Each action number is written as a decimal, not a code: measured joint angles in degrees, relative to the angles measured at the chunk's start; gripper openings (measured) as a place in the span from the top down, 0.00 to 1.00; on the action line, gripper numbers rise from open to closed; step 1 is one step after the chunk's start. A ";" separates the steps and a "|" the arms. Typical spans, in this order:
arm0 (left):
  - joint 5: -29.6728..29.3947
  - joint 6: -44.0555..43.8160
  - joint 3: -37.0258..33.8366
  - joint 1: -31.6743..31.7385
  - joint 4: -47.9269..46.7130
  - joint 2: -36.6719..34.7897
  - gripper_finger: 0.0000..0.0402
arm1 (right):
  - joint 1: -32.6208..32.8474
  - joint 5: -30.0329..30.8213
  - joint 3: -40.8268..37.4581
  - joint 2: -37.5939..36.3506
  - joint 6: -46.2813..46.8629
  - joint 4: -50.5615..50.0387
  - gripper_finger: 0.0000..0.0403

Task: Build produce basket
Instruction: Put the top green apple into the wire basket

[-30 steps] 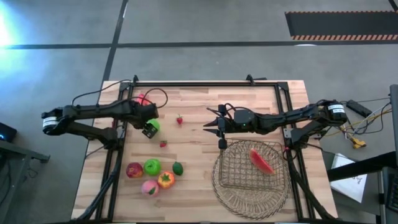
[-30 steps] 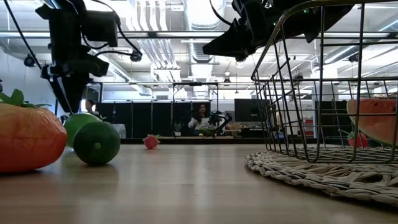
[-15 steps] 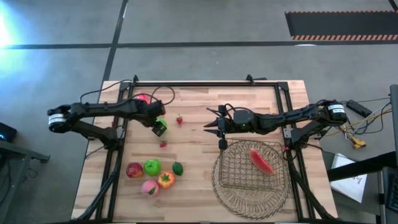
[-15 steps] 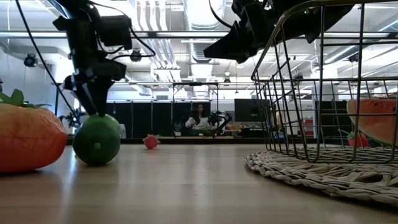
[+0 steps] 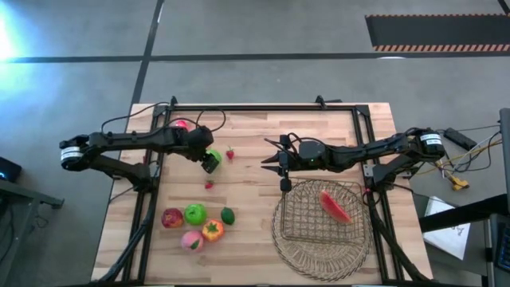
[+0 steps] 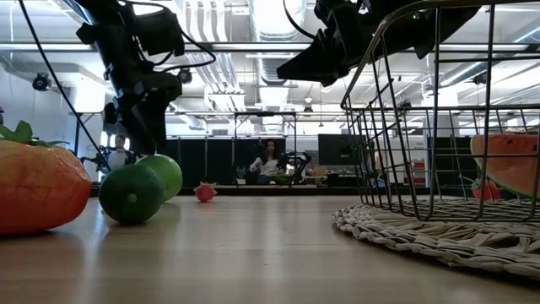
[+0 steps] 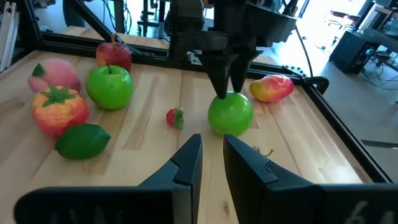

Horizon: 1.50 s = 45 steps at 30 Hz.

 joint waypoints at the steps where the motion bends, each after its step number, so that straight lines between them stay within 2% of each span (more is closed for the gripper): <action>1: 0.03 0.51 -0.01 -0.08 0.33 0.00 0.48 | 0.00 0.00 0.00 0.00 0.00 0.00 0.86; 11: -0.03 0.68 -0.16 -0.67 3.25 1.32 0.48 | 0.00 0.00 -0.17 0.00 0.10 -0.13 0.86; 19: -0.98 2.28 1.03 -3.64 3.57 3.63 0.48 | 0.00 0.00 -0.28 0.00 0.13 -0.26 0.86; 22: -3.74 2.80 2.40 -4.85 3.31 2.42 0.48 | 0.00 0.00 -0.28 0.00 0.03 -0.28 0.86; 25: -8.88 2.64 2.68 -4.84 1.02 0.77 0.48 | 0.00 0.00 -0.28 0.00 0.00 -0.26 0.86; 29: -13.94 4.84 1.72 -2.93 -3.68 0.57 0.48 | 0.00 0.00 -0.28 0.00 0.00 -0.24 0.86; 31: -12.88 6.29 1.66 -1.17 -3.65 0.63 0.46 | 0.00 0.00 -0.28 0.00 -0.02 -0.20 0.86; 36: -4.09 9.61 2.56 3.40 -4.29 0.63 0.36 | 0.00 0.00 -0.28 0.00 0.03 -0.11 0.86; 41: -3.27 8.10 2.52 8.28 -8.23 0.63 0.23 | 0.00 0.02 -0.28 0.00 0.70 -0.11 0.86; 45: 0.17 6.66 1.02 10.13 -7.37 0.63 0.16 | 0.00 0.00 -0.28 0.00 1.04 -0.11 0.86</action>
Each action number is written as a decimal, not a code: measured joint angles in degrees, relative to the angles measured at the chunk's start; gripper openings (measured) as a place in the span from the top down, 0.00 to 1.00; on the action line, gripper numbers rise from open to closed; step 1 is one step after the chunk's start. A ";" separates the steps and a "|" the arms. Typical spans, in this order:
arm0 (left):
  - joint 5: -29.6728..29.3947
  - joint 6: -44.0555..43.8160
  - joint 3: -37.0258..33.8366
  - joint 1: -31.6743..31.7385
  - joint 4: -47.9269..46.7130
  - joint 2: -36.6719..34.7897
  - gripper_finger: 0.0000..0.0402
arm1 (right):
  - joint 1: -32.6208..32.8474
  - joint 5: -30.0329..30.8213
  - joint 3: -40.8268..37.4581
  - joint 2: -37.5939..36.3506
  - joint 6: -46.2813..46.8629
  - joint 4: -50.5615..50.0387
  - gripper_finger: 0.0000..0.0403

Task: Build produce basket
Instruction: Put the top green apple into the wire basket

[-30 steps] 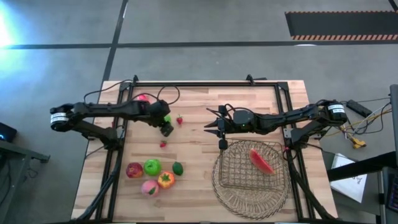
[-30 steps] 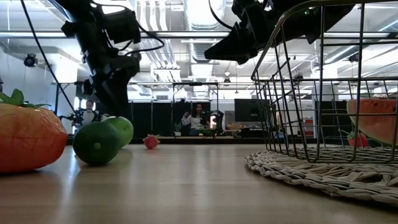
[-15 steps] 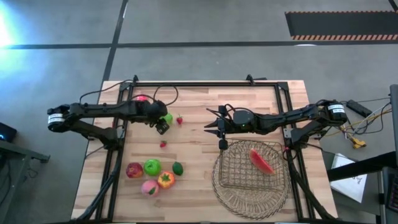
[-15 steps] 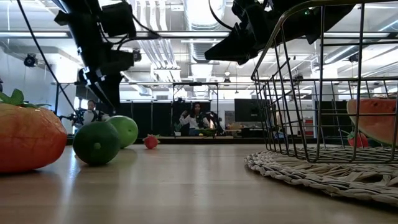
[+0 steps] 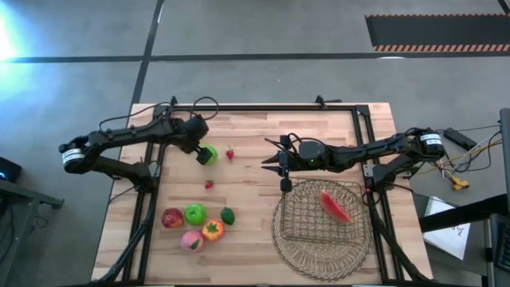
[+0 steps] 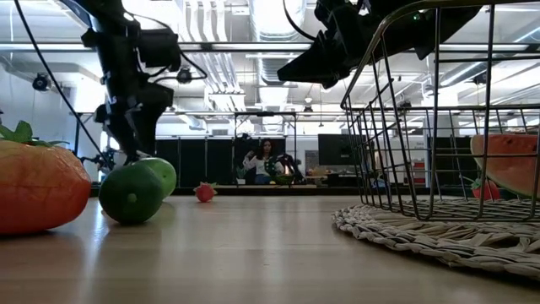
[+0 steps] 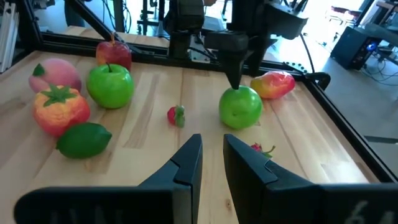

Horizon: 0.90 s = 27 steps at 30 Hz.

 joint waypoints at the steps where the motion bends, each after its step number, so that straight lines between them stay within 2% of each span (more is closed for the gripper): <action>1: 0.97 -0.04 -0.34 0.03 1.17 0.00 0.15 | 0.00 0.00 0.00 0.00 0.07 0.00 0.86; 8: 1.41 -2.52 -1.24 0.03 4.21 0.73 0.09 | 0.00 -0.07 0.00 0.00 1.26 -0.04 0.86; 12: 1.42 -4.17 -2.93 -0.17 9.39 2.27 0.08 | 0.00 -0.45 0.00 0.00 2.10 -0.42 0.86; 22: 1.16 -4.48 -4.87 -0.67 13.41 8.76 0.08 | 0.00 -0.46 0.00 0.00 2.63 -1.38 0.86; 27: 1.18 -3.09 -4.38 -1.57 13.48 9.46 0.09 | 0.03 -0.46 0.00 -0.01 2.62 -1.42 0.86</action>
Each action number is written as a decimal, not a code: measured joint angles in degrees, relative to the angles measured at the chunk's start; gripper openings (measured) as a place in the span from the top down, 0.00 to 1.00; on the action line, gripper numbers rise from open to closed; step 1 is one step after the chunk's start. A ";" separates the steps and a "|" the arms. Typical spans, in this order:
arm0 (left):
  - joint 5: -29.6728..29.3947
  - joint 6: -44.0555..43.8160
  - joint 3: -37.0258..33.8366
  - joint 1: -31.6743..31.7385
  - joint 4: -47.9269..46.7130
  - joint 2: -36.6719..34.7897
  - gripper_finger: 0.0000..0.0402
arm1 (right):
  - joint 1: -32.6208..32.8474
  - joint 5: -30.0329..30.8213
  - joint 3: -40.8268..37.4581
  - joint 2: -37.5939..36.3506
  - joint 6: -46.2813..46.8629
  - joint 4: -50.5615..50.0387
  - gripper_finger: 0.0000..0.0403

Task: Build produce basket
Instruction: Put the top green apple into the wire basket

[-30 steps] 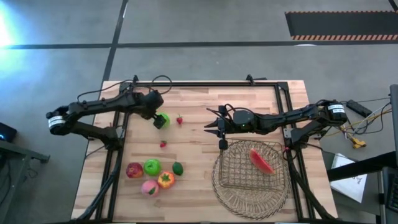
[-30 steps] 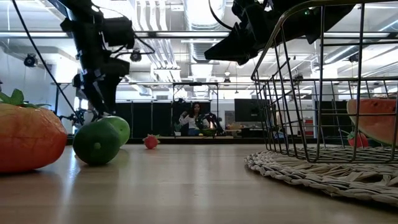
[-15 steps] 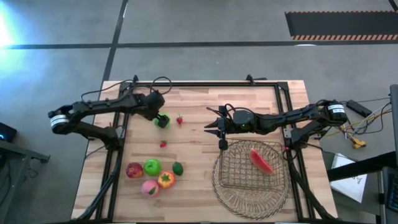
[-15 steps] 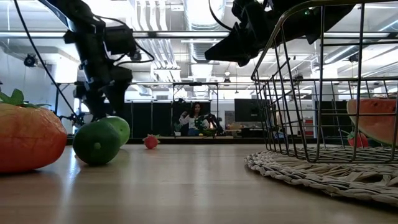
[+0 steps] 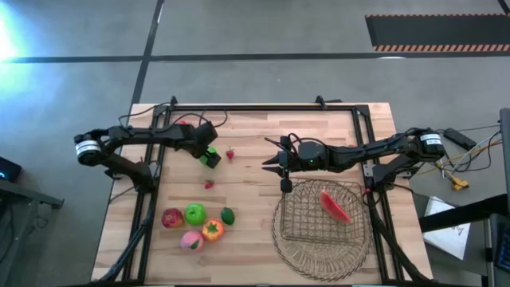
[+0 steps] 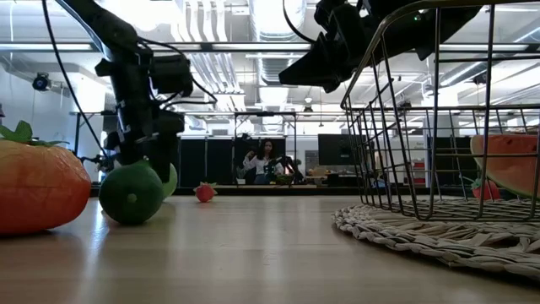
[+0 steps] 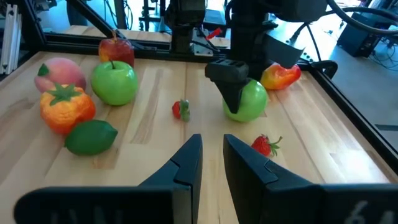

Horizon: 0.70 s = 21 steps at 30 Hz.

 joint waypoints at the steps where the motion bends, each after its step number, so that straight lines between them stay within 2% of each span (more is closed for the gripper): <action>1: 0.00 0.08 0.07 -0.23 -0.09 -0.25 0.10 | -0.01 0.00 0.00 -0.11 -0.01 -0.07 0.86; 5: 0.00 1.15 0.59 -0.95 -1.36 -2.64 0.16 | 0.33 0.06 -0.02 -1.88 -0.35 -0.89 0.86; 10: -0.17 3.89 0.81 -2.47 -1.51 -6.55 0.25 | 0.73 0.49 -0.04 -7.58 -0.46 -7.48 0.86; 13: -2.78 7.86 1.42 -4.54 -1.24 -8.92 0.26 | 0.75 0.71 -0.04 -11.57 0.79 -11.48 0.86; 17: -8.58 16.77 2.68 -10.29 3.05 -10.98 0.27 | 0.99 4.01 -0.96 -15.75 3.42 -16.34 0.86; 21: -13.99 27.89 2.98 -19.45 13.34 -10.75 0.27 | 0.97 5.20 -4.23 -18.29 8.37 -17.03 0.86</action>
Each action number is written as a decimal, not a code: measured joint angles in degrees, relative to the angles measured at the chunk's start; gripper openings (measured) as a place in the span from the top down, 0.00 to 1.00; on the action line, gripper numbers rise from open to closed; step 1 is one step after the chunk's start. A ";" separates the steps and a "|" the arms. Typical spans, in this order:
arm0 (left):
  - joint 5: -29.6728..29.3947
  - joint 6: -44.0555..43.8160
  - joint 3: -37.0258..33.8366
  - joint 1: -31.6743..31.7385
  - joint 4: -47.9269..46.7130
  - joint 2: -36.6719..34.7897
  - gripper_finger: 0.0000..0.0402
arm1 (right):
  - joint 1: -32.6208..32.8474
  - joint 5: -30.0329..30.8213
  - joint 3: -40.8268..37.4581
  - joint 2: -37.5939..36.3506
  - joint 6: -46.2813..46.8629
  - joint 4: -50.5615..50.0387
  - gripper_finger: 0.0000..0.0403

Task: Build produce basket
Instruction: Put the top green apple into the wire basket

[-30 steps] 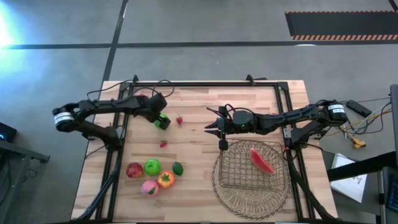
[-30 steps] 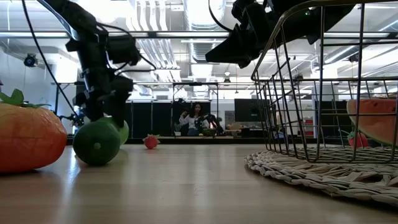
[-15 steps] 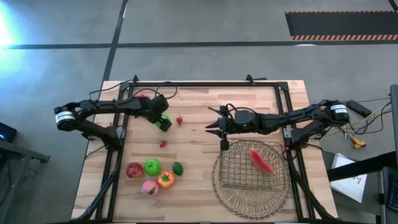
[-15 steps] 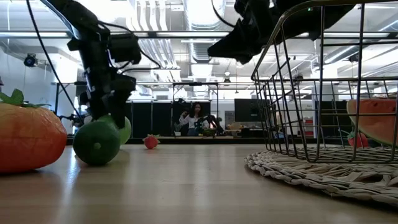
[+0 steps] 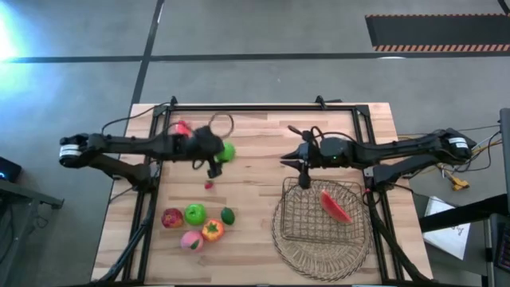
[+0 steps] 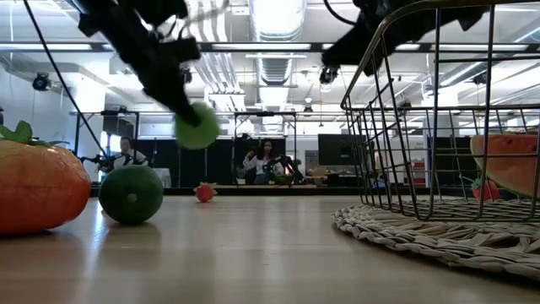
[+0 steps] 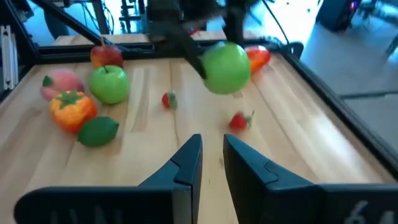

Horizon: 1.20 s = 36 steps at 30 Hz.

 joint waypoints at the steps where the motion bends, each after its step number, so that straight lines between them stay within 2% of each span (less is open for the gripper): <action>1: -1.77 3.15 0.00 -2.37 2.81 0.54 0.27 | 0.00 0.00 -1.02 -0.52 1.49 -0.04 0.86; 8: -19.00 24.59 0.00 -14.75 21.53 8.81 0.25 | 0.00 -0.07 -6.11 -1.12 10.92 1.96 0.86; 15: -34.95 43.11 0.19 -19.93 35.72 20.24 0.24 | -0.02 -0.67 -7.20 0.66 12.42 7.97 0.86; 19: -41.76 54.98 0.85 -21.88 44.64 26.55 0.24 | -0.02 -1.15 -6.14 3.13 10.46 12.79 0.80; 23: -43.57 65.07 0.82 -23.37 54.45 30.76 0.24 | -0.02 -5.17 -4.88 7.21 7.66 19.98 0.72; 27: -44.11 71.01 0.75 -24.39 60.10 33.20 0.24 | -0.07 -4.38 -2.54 11.67 3.96 23.65 0.65; 36: -44.65 72.10 1.03 -25.88 60.60 33.49 0.24 | -2.32 -3.35 5.92 19.90 5.46 20.10 0.65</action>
